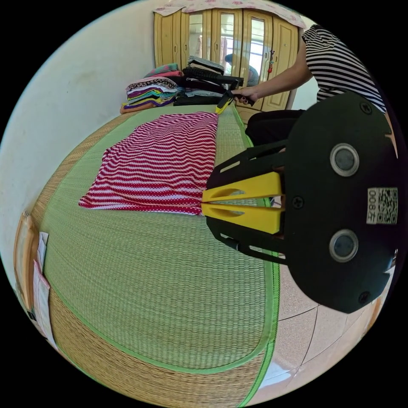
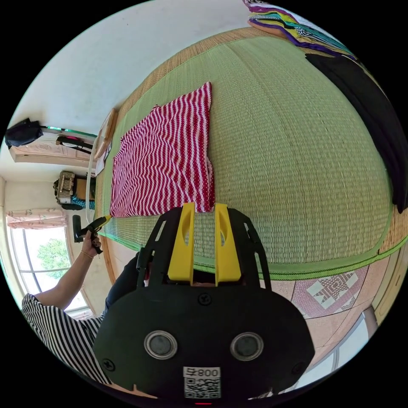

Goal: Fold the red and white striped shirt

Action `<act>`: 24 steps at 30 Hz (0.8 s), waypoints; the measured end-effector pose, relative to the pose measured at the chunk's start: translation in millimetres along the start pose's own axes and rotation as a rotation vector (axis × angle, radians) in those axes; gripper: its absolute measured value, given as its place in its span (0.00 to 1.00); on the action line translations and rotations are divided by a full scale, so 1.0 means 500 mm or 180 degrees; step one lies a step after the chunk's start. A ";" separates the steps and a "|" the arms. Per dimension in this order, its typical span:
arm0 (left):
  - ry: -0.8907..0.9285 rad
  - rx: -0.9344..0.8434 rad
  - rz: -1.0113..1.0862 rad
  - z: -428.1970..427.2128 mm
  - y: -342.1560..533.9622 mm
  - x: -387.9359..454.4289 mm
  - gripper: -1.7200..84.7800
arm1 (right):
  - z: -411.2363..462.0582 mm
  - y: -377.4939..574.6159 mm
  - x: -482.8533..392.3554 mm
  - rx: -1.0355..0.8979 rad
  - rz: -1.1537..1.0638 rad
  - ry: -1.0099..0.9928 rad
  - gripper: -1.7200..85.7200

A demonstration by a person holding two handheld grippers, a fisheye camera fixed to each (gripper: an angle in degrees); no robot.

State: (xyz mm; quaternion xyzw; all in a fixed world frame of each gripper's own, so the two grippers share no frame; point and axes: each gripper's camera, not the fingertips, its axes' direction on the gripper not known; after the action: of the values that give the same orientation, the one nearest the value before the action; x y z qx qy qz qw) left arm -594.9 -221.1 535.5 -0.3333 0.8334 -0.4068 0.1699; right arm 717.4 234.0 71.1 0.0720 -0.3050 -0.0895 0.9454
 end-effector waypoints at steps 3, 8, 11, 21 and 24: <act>-0.0056 -0.0050 -0.0006 0.031 0.005 -0.016 0.02 | 0.020 -0.009 -0.018 -0.0079 -0.0035 0.0244 0.08; -0.0066 -0.0050 -0.0047 0.073 0.030 -0.061 0.02 | 0.037 0.000 -0.023 -0.0162 -0.0114 0.0294 0.04; -0.0065 -0.0008 -0.0049 0.087 0.053 -0.091 0.02 | 0.038 0.017 -0.018 -0.0179 -0.0113 0.0258 0.03; -0.0120 0.0025 -0.0039 0.159 0.170 -0.206 0.02 | -0.005 0.120 -0.026 -0.0227 -0.0342 0.0136 0.03; -0.0103 0.0026 -0.0059 0.201 0.217 -0.243 0.02 | -0.010 0.153 -0.026 -0.0225 -0.0348 0.0111 0.03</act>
State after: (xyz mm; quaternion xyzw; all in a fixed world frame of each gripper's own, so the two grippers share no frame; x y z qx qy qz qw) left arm -497.2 -145.1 389.7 -0.3468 0.8258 -0.4064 0.1809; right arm 719.3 311.9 74.3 0.0566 -0.2808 -0.1505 0.9462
